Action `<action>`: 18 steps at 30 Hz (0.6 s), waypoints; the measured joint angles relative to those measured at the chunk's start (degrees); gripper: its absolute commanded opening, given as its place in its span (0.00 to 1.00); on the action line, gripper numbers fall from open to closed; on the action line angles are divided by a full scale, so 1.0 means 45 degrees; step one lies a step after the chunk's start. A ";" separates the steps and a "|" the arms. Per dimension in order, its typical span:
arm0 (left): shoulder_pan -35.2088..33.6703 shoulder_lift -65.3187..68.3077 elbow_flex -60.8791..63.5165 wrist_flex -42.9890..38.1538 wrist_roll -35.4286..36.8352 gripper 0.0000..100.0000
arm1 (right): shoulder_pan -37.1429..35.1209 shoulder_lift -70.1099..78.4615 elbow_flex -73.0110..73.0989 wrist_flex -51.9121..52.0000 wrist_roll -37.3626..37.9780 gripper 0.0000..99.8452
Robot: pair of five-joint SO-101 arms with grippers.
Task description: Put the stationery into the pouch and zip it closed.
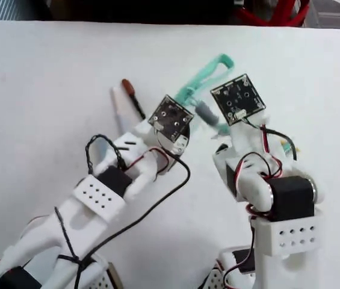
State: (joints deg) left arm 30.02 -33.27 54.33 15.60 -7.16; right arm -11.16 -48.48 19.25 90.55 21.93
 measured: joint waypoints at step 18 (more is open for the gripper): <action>0.0059 0.0000 -0.0039 0.0098 0.0039 0.02 | 0.5587 -0.0352 -0.0762 -0.1954 0.2012 0.28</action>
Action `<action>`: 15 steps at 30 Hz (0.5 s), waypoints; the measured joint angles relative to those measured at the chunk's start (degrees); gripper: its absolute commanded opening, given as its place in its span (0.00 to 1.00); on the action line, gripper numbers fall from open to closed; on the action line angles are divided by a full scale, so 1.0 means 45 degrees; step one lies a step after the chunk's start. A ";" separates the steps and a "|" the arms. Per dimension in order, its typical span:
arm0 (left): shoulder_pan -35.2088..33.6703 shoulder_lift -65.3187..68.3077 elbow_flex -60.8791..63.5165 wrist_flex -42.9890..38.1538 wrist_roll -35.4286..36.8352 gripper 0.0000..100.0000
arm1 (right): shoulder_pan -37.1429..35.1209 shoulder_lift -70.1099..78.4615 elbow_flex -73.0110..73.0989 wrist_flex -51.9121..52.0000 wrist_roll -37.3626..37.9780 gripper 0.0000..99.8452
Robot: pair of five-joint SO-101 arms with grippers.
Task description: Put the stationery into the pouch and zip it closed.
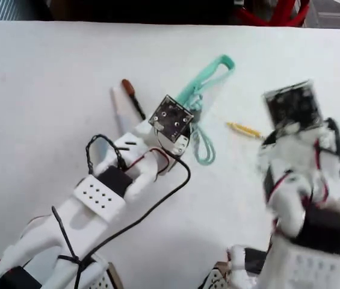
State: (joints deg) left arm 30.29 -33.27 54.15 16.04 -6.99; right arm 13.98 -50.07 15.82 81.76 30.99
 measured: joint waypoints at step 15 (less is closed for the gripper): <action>0.0527 -0.0039 -0.2208 0.4239 0.0313 0.02 | 0.1192 1.1057 -0.2774 -0.1758 0.7385 0.25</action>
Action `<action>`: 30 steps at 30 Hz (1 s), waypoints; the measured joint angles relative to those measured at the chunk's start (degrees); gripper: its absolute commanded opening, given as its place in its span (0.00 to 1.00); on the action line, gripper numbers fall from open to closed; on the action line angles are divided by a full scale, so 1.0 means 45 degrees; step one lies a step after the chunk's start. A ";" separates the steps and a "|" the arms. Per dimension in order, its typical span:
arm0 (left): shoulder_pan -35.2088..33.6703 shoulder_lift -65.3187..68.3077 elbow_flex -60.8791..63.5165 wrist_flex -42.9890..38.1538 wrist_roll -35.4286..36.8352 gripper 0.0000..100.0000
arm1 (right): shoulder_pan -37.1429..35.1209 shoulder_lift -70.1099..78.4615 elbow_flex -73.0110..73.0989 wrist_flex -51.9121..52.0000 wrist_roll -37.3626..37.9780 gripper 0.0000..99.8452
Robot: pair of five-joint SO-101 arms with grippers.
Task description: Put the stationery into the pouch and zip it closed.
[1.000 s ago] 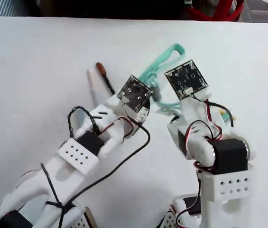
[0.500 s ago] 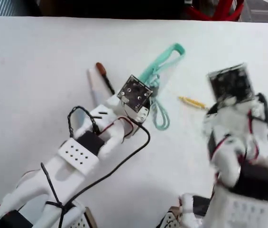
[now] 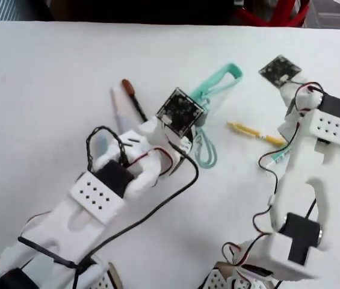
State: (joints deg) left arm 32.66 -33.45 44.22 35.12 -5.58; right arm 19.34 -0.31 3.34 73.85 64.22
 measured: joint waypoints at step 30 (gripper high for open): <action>-0.1055 -0.0234 0.2657 -0.3790 0.0098 0.02 | 0.0313 -0.0059 0.6857 -0.6076 0.9612 0.30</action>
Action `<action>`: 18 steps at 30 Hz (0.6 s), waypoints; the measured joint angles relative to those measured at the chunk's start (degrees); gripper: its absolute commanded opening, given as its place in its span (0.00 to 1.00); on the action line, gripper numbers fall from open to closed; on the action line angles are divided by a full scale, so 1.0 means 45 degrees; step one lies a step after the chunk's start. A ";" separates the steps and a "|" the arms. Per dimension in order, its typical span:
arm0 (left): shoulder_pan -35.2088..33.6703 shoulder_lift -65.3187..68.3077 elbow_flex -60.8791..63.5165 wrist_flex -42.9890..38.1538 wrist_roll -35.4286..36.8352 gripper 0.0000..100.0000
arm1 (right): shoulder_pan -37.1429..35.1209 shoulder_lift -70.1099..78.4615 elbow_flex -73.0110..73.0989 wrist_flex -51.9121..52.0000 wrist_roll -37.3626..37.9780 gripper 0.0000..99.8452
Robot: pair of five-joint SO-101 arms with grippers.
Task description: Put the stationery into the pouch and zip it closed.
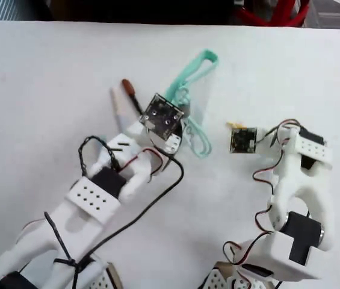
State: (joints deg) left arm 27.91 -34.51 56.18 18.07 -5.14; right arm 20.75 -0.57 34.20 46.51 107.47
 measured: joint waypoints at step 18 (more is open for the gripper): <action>0.0000 0.0000 0.0000 0.0000 0.0000 0.02 | 0.0234 -0.0254 0.3145 -0.4376 0.0801 0.02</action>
State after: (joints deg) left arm 27.91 -34.51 56.18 18.07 -5.14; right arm 21.80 -1.71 48.35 26.81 111.08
